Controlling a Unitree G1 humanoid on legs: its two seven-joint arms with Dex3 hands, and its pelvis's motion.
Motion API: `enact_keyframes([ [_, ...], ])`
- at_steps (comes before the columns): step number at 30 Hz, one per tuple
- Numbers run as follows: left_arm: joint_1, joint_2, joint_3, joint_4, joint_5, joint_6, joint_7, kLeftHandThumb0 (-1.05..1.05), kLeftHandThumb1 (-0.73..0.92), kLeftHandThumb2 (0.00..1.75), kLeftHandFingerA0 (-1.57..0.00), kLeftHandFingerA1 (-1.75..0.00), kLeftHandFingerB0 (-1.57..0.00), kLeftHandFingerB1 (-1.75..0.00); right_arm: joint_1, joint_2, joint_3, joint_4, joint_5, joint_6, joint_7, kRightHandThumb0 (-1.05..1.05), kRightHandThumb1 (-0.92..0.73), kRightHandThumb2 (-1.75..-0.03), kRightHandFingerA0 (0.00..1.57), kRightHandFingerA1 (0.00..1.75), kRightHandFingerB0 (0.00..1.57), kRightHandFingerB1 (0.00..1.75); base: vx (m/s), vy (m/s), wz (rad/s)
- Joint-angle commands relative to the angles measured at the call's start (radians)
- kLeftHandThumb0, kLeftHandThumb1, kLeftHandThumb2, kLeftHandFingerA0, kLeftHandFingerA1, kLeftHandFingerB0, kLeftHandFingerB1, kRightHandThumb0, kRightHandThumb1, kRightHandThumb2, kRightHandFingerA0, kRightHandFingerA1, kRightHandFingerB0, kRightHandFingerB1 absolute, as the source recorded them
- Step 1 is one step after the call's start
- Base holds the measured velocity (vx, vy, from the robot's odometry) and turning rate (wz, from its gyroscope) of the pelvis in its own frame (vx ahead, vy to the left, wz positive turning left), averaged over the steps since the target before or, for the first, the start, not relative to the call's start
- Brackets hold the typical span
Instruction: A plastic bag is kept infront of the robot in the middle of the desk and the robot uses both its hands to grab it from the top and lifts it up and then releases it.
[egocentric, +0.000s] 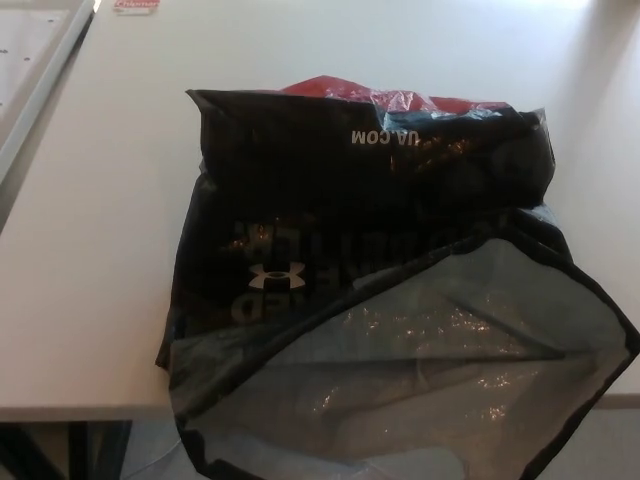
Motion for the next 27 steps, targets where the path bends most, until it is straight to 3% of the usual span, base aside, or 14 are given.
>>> enact_keyframes([
  [1, 0.165, 0.026, 0.257, -0.272, 0.304, -0.893, 0.263, -0.14, 0.62, 0.54, -0.68, -1.68, -0.32, -0.3, 0.19, 0.017, -0.142, -0.492, 0.05, -0.449, -0.098, -0.23, -0.68, -0.5, 0.65, 1.74, 0.47, 0.29, 0.0, 0.0, 0.0],
  [3, 0.168, 0.023, 0.254, -0.272, 0.282, -0.896, 0.24, -0.15, 0.63, 0.53, -0.66, -1.69, -0.32, -0.28, 0.192, 0.019, -0.142, -0.498, 0.052, -0.447, -0.095, -0.24, -0.68, -0.5, 0.66, 1.74, 0.46, 0.29, 0.0, 0.0, 0.0],
  [4, 0.168, 0.017, 0.246, -0.269, 0.233, -0.907, 0.2, -0.13, 0.59, 0.53, -0.69, -1.68, -0.33, -0.3, 0.194, 0.021, -0.142, -0.502, 0.055, -0.448, -0.092, -0.38, -0.65, -0.63, 0.79, 1.53, 0.4, 0.36, 0.0, 0.0, 0.0],
  [5, 0.164, 0.015, 0.245, -0.264, 0.219, -0.915, 0.191, -0.13, 0.59, 0.53, -0.69, -1.68, -0.33, -0.3, 0.194, 0.021, -0.142, -0.501, 0.056, -0.451, -0.09, -0.38, -0.65, -0.63, 0.79, 1.53, 0.4, 0.36, 0.0, 0.0, 0.0],
  [6, 0.15, 0.018, 0.226, -0.248, 0.162, -0.913, 0.158, -0.13, 0.59, 0.53, -0.69, -1.68, -0.32, -0.3, 0.19, 0.027, -0.139, -0.506, 0.053, -0.443, -0.094, -0.27, -0.68, -0.53, 0.61, 1.75, 0.32, 0.27, 0.0, 0.0, 0.0],
  [9, 0.161, 0.016, 0.197, -0.27, 0.091, -0.856, 0.115, -0.26, 0.63, 0.52, -0.73, -1.69, -0.29, -0.26, 0.193, 0.036, -0.14, -0.525, 0.042, -0.429, -0.1, -0.3, -0.67, -0.52, 0.58, 1.75, 0.18, 0.23, 0.0, 0.0, 0.0],
  [10, 0.173, -0.002, 0.18, -0.327, 0.007, -0.781, 0.079, -0.26, 0.6, 0.51, -0.73, -1.71, -0.3, -0.26, 0.185, 0.042, -0.146, -0.534, 0.054, -0.424, -0.1, -0.21, -0.58, -1.02, 0.85, 1.08, 0.01, 0.48, 0.0, 0.0, 0.0],
  [13, 0.152, 0.004, 0.18, -0.34, -0.056, -0.758, 0.053, -0.31, 0.59, 0.52, -0.75, -1.74, -0.29, -0.27, 0.176, 0.053, -0.146, -0.565, 0.052, -0.395, -0.103, -0.23, -0.57, -1.01, 0.85, 1.08, 0.0, 0.48, 0.0, 0.0, 0.0],
  [14, 0.137, 0.009, 0.185, -0.344, -0.067, -0.756, 0.05, -0.31, 0.58, 0.52, -0.77, -1.75, -0.29, -0.28, 0.17, 0.059, -0.145, -0.58, 0.054, -0.383, -0.102, -0.33, -0.65, -0.51, 0.6, 1.71, 0.14, 0.17, 0.0, 0.0, 0.0],
  [19, 0.091, 0.044, 0.203, -0.411, -0.048, -0.654, 0.047, -0.35, 0.56, 0.51, -0.73, -1.74, -0.25, -0.27, 0.14, 0.069, -0.148, -0.641, 0.056, -0.342, -0.095, -0.38, -0.64, -0.58, 0.54, 1.74, 0.01, 0.21, 0.0, 0.0, 0.0],
  [20, 0.065, 0.061, 0.206, -0.405, -0.035, -0.649, 0.047, -0.37, 0.56, 0.52, -0.72, -1.72, -0.24, -0.28, 0.119, 0.063, -0.152, -0.636, 0.05, -0.346, -0.097, -0.44, -0.59, -0.66, 0.72, 1.47, 0.1, 0.03, 0.0, 0.0, 0.0],
  [21, 0.047, 0.071, 0.206, -0.397, -0.031, -0.645, 0.043, -0.41, 0.56, 0.53, -0.72, -1.71, -0.24, -0.29, 0.105, 0.058, -0.158, -0.632, 0.045, -0.353, -0.098, -0.42, -0.57, -0.64, 0.71, 1.47, 0.11, 0.0, 0.0, 0.0, 0.0],
  [22, 0.025, 0.084, 0.201, -0.394, -0.035, -0.632, 0.031, -0.4, 0.56, 0.52, -0.7, -1.72, -0.24, -0.28, 0.088, 0.052, -0.165, -0.633, 0.04, -0.351, -0.099, -0.33, -0.65, -0.55, 0.54, 1.75, 0.0, 0.13, 0.0, 0.0, 0.0],
  [27, -0.054, 0.147, 0.166, -0.406, -0.089, -0.536, -0.05, -0.37, 0.51, 0.51, -0.63, -1.75, -0.27, -0.27, 0.011, 0.052, -0.178, -0.654, 0.063, -0.299, -0.089, -0.36, -0.63, -0.53, 0.53, 1.75, 0.0, 0.09, 0.0, 0.0, 0.0],
])
